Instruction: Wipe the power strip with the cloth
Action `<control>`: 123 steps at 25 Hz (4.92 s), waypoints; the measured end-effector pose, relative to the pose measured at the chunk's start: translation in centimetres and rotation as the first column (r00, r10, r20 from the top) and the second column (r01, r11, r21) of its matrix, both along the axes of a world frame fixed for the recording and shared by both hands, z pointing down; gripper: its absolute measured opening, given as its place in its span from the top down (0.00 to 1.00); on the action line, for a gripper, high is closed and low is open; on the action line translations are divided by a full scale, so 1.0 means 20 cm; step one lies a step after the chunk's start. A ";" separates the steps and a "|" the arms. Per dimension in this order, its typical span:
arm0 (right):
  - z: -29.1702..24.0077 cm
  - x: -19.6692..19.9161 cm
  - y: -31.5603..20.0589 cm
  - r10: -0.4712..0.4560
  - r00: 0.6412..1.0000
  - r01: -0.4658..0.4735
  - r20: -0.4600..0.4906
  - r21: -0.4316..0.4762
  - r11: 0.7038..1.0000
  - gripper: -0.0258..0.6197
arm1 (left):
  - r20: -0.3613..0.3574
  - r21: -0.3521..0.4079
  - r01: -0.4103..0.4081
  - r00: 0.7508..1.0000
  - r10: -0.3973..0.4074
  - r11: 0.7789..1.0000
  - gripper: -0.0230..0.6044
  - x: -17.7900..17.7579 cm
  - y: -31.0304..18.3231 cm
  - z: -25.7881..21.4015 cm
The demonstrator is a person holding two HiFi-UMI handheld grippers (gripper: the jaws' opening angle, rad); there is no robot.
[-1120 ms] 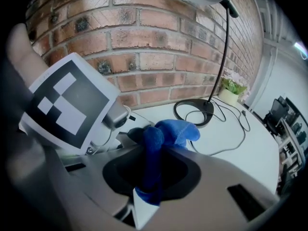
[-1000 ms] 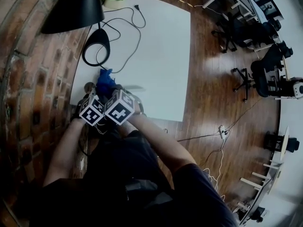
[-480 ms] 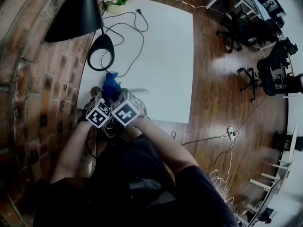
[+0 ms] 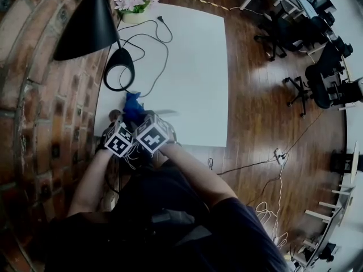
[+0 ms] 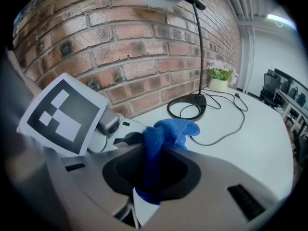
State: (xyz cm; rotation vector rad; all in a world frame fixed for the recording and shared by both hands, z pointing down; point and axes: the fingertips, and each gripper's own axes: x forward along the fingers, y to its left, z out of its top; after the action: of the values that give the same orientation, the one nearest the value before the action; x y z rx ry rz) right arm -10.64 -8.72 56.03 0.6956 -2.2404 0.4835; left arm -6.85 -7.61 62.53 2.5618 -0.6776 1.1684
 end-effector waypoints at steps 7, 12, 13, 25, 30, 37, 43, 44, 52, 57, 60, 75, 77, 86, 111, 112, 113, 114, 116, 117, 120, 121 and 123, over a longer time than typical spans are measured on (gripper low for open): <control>0.00 0.07 -0.02 -0.006 1.000 0.006 -0.008 0.002 1.000 0.86 | 0.015 -0.016 0.000 1.000 0.000 1.000 0.57 0.00 0.00 -0.01; -0.01 0.17 0.00 -0.024 1.000 0.024 -0.001 0.030 0.999 0.86 | 0.036 -0.040 0.006 0.999 -0.005 0.999 0.57 0.02 0.01 -0.02; -0.01 0.19 0.00 -0.026 1.000 0.027 -0.006 0.035 0.999 0.86 | 0.041 -0.043 0.008 0.999 -0.006 0.999 0.57 0.02 0.02 -0.02; -0.02 0.40 -0.01 -0.063 0.998 0.062 0.014 0.052 0.997 0.86 | 0.101 -0.083 0.048 0.994 -0.040 0.995 0.57 0.02 0.01 -0.02; -0.02 0.48 -0.02 -0.079 0.997 0.077 0.016 0.084 0.993 0.85 | 0.121 -0.101 0.067 0.991 -0.055 0.993 0.56 0.03 0.01 -0.03; -0.01 0.56 -0.02 -0.072 0.997 0.070 0.025 0.078 0.994 0.85 | 0.119 -0.106 0.085 0.990 -0.072 0.991 0.56 0.02 0.01 -0.02; 0.00 0.62 -0.02 -0.037 0.999 0.035 0.023 0.100 0.994 0.85 | 0.115 -0.107 0.079 0.991 -0.067 0.991 0.56 0.01 0.01 -0.02; 0.00 0.63 -0.03 -0.030 0.999 0.028 0.023 0.104 0.994 0.85 | 0.115 -0.104 0.080 0.991 -0.068 0.991 0.56 0.01 0.00 -0.02; 0.00 0.79 -0.02 0.034 0.999 -0.035 0.017 0.108 0.994 0.85 | 0.135 -0.082 0.080 0.988 -0.068 0.993 0.56 -0.03 -0.01 0.03; 0.02 0.91 -0.02 0.090 0.996 -0.089 -0.009 0.080 0.993 0.85 | 0.142 -0.073 0.074 0.988 -0.063 0.995 0.56 -0.03 -0.03 0.04; 0.10 1.06 0.02 0.103 0.986 -0.098 -0.134 0.046 0.994 0.86 | 0.133 -0.078 0.070 0.989 -0.059 0.995 0.56 -0.02 -0.02 0.04; -0.01 1.21 0.06 0.144 0.973 -0.142 -0.179 0.027 0.990 0.86 | 0.072 -0.083 0.054 0.996 -0.048 0.995 0.58 0.03 0.01 -0.03; -0.04 1.18 0.05 0.095 0.971 -0.089 -0.218 0.036 0.995 0.86 | 0.067 -0.079 0.052 0.997 -0.046 0.996 0.58 0.03 0.01 -0.03; -0.01 0.93 0.03 -0.147 0.910 0.179 -0.387 0.046 0.983 0.86 | 0.051 -0.053 0.032 0.998 -0.029 0.998 0.58 0.02 0.00 -0.01; 0.02 0.48 0.00 -0.174 0.952 0.175 -0.253 -0.020 0.984 0.85 | 0.034 -0.047 0.000 0.999 0.002 0.999 0.60 0.01 0.01 -0.02; 0.02 0.45 0.00 -0.182 0.952 0.183 -0.246 -0.019 0.983 0.85 | 0.036 -0.046 -0.002 0.999 0.003 0.999 0.60 0.01 0.01 -0.02; 0.02 0.41 0.01 -0.191 0.952 0.193 -0.239 -0.015 0.981 0.85 | 0.040 -0.046 -0.002 0.999 0.004 0.999 0.60 0.00 0.01 -0.02; 0.02 0.38 0.01 -0.201 0.952 0.204 -0.233 -0.010 0.979 0.85 | 0.042 -0.046 -0.002 0.999 0.004 0.999 0.60 0.00 0.01 -0.02; 0.02 0.30 0.03 -0.225 0.949 0.231 -0.222 0.000 0.973 0.85 | 0.039 -0.044 -0.002 0.999 0.004 0.999 0.60 0.01 0.01 -0.02; 0.02 0.26 0.04 -0.238 0.947 0.244 -0.218 0.003 0.970 0.85 | 0.037 -0.043 -0.001 0.999 0.003 0.999 0.60 0.01 0.01 -0.02; 0.01 0.17 0.06 -0.266 0.943 0.271 -0.199 -0.003 0.963 0.85 | 0.035 -0.047 0.001 0.999 0.001 0.999 0.60 0.01 0.01 -0.02; 0.00 0.14 0.07 -0.270 0.944 0.274 -0.190 -0.009 0.962 0.85 | 0.036 -0.048 0.001 0.999 0.001 0.999 0.60 0.01 0.01 -0.03; 0.00 0.11 0.07 -0.274 0.945 0.275 -0.179 -0.019 0.961 0.85 | 0.041 -0.044 -0.001 0.999 0.003 0.999 0.60 0.01 0.01 -0.03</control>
State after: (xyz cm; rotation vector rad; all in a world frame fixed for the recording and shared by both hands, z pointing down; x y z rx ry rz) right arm -8.49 -7.22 56.03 0.4023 -2.1234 0.2643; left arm -6.74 -7.38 61.97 2.5091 -0.6506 1.2261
